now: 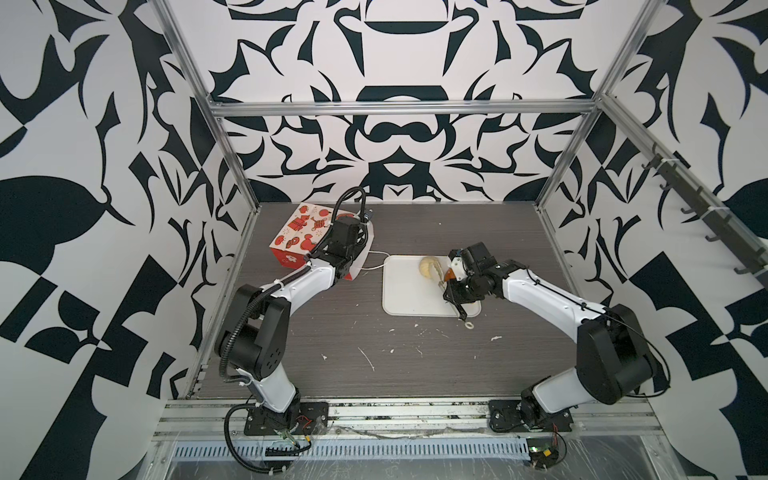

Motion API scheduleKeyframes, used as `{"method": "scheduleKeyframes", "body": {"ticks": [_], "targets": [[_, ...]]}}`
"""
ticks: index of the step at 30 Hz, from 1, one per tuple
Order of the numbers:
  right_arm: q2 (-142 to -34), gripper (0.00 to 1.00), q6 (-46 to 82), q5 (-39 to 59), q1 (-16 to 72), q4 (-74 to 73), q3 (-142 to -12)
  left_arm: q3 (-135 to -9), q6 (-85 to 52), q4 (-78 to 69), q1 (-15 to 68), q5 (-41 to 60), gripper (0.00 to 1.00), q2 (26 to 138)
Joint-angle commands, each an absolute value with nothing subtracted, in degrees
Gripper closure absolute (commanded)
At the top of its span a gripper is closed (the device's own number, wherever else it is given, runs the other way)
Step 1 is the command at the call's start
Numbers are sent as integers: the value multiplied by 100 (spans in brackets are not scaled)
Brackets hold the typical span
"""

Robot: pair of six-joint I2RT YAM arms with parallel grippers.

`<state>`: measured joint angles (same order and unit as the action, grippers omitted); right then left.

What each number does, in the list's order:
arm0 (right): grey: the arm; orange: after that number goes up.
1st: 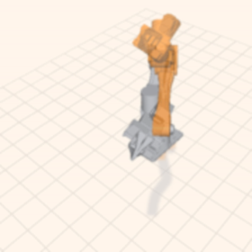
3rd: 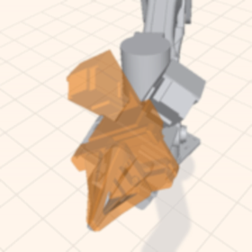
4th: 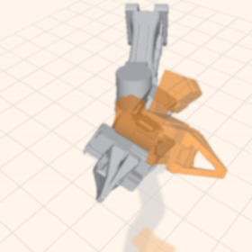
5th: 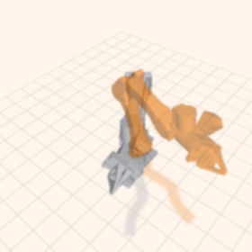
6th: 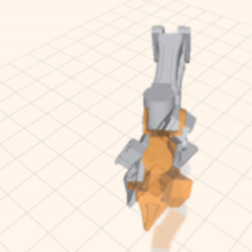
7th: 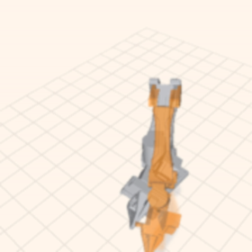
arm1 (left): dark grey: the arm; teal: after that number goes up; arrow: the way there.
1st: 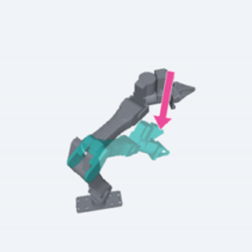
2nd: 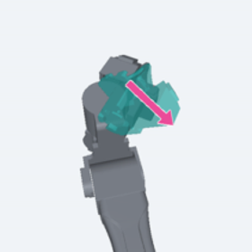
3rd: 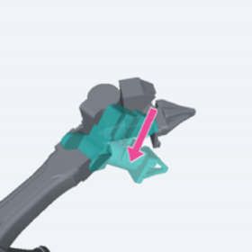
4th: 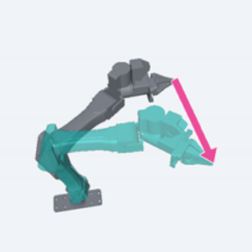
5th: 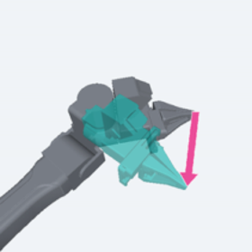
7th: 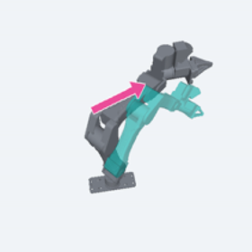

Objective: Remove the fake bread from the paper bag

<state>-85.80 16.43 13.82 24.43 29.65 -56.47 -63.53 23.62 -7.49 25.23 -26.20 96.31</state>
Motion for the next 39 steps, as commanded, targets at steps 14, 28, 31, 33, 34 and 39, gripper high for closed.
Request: {"method": "scheduleKeyframes", "body": {"ticks": [14,28,31,33,34,39], "targets": [[-8293,70,1706,1404,2399,3215,-5625,-6482,2354,-780,2488,-2633,93,9758],[-8002,65,1787,1545,2391,3097,-5520,-6470,2313,-773,2493,-2605,93,9776],[-7979,62,1793,1609,2382,3041,-5484,-6461,2315,-769,2491,-2605,93,9762],[-7988,59,1801,1616,2365,3063,-5479,-6465,2313,-771,2488,-2616,93,9756],[-7976,58,1794,1611,2364,3061,-5471,-6461,2318,-773,2490,-2610,93,9756],[-7803,57,1824,1502,2355,3003,-5442,-6487,2312,-765,2495,-2597,93,9773]]}}
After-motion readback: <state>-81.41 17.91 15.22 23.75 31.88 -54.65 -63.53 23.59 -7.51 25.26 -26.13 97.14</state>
